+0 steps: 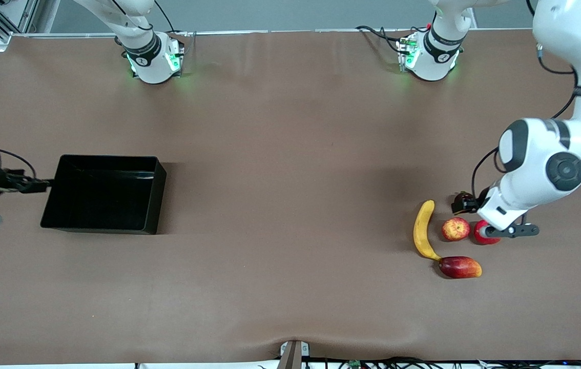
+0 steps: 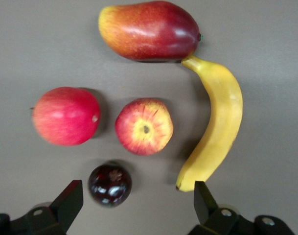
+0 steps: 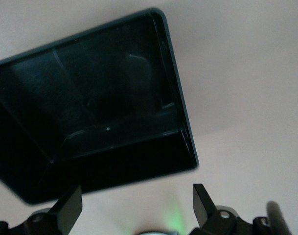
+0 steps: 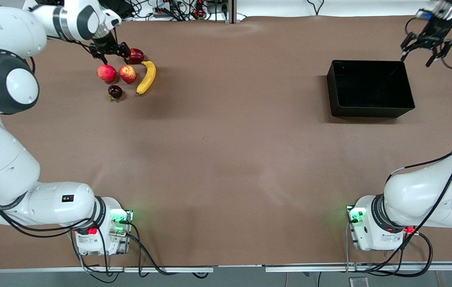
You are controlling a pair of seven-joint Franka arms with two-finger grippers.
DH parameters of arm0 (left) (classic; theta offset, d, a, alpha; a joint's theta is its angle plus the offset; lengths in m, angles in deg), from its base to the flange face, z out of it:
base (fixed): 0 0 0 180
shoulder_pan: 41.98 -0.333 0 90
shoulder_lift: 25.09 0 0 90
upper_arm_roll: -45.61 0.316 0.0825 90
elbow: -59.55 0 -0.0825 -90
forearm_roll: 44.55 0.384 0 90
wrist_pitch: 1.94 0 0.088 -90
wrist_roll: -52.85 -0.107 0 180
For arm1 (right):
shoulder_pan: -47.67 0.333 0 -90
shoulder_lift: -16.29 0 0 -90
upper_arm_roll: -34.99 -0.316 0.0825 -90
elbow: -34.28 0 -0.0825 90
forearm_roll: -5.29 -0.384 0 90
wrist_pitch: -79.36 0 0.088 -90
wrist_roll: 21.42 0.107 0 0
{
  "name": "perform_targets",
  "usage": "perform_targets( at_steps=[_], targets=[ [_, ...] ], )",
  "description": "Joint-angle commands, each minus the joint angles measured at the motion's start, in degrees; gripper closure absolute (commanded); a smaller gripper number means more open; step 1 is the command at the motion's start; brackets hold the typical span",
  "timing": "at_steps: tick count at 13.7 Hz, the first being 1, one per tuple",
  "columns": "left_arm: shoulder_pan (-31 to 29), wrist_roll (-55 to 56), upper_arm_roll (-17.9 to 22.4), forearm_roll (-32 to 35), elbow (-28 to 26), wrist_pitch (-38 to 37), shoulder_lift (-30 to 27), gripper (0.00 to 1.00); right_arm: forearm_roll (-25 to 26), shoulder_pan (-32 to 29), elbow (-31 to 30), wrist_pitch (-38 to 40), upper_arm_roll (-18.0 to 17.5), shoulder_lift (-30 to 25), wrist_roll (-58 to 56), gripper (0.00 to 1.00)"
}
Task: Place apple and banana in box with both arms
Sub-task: 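Grasp the red-yellow apple with the left gripper while the right gripper grips the box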
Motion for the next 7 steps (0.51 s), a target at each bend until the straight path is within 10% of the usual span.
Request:
perform_targets(
  at_steps=[1, 6, 7],
  targets=[
    [0.27, 0.79, -0.04, -0.8, 0.65, 2.73, 3.43, 0.0, 0.06, -3.2, -7.29, -8.57, -0.83, -1.61, -8.56, 0.0],
    [0.19, 0.61, 0.05, -0.18, 1.35, 7.39, 7.3, 0.0, 0.06, -6.11, -16.71, -22.84, -0.83, -1.43, -17.03, 0.07],
    [0.1, 0.52, 0.05, -0.01, 1.7, 8.01, 8.09, 0.0, 0.06, -6.2, -17.33, -23.27, -0.83, -1.43, -20.44, 0.49]
  ],
)
